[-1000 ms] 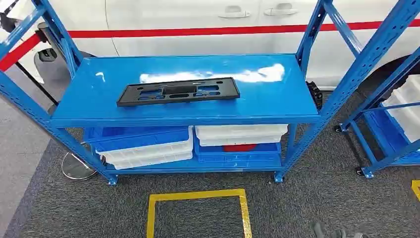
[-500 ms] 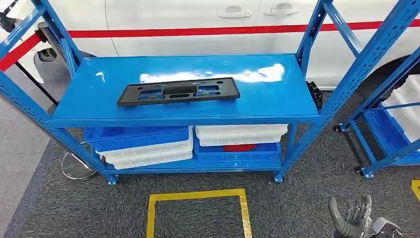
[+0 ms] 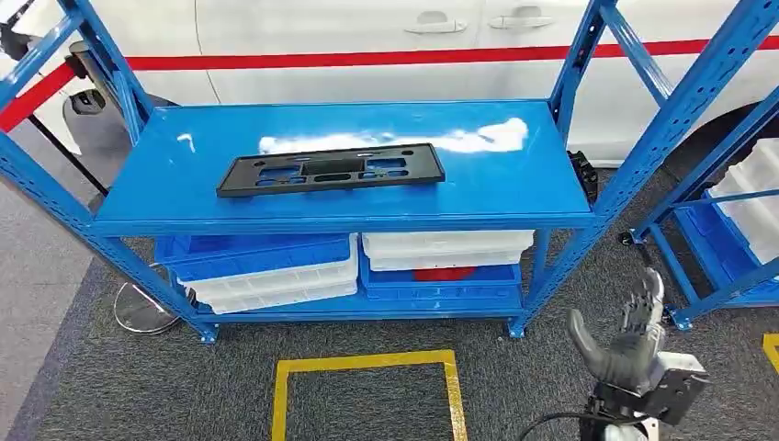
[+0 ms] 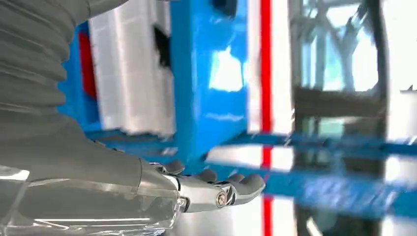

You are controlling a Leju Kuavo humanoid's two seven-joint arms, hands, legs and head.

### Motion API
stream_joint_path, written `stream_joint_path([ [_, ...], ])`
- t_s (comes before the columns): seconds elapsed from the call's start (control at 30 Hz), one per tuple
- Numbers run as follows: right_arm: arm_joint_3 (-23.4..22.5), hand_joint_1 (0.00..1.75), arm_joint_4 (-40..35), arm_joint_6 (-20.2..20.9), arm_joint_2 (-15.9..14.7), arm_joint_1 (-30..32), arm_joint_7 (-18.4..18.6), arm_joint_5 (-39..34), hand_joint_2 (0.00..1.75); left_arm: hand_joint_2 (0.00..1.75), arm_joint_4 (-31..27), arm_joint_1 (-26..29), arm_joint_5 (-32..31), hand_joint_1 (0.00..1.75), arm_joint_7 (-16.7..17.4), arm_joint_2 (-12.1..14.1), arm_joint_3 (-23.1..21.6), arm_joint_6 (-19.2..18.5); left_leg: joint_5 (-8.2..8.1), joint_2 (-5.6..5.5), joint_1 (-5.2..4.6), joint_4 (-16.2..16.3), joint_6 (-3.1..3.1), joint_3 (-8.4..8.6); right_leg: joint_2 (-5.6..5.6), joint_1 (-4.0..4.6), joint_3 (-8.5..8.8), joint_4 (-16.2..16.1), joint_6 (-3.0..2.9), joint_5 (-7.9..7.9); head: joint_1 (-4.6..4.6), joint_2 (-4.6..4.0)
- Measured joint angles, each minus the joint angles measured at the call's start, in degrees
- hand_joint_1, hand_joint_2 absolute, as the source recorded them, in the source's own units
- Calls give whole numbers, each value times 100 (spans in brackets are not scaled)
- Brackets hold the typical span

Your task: Take the parts from the cabinet and place them on the table.

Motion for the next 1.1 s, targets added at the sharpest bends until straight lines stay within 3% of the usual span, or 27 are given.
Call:
stream_joint_path([
  [0.33, 1716, 0, 37, -600, -99, -925, 79, 693, 175, 0, 4, -28, -133, 0, 52, -76, -221, -96, 2, -1, 0, 0, -1, -1, -2, 0, 1, 1, 0, 0, 0, 0],
  [0.7, 3329, 0, 561, -905, 54, -2276, 528, 1528, 175, 0, 9, -56, -262, 0, 238, -124, -433, -203, 2, -1, 1, 0, -2, -2, -2, 1, 3, 1, 0, 0, 0, 0],
  [1.1, 4154, 0, 2016, -1065, 741, -3533, 1163, 2765, 175, 0, 11, -67, -317, 0, 361, -153, -546, -199, 6, -1, 1, 0, -5, -4, -2, 1, 3, 2, 0, 0, 0, 0],
])
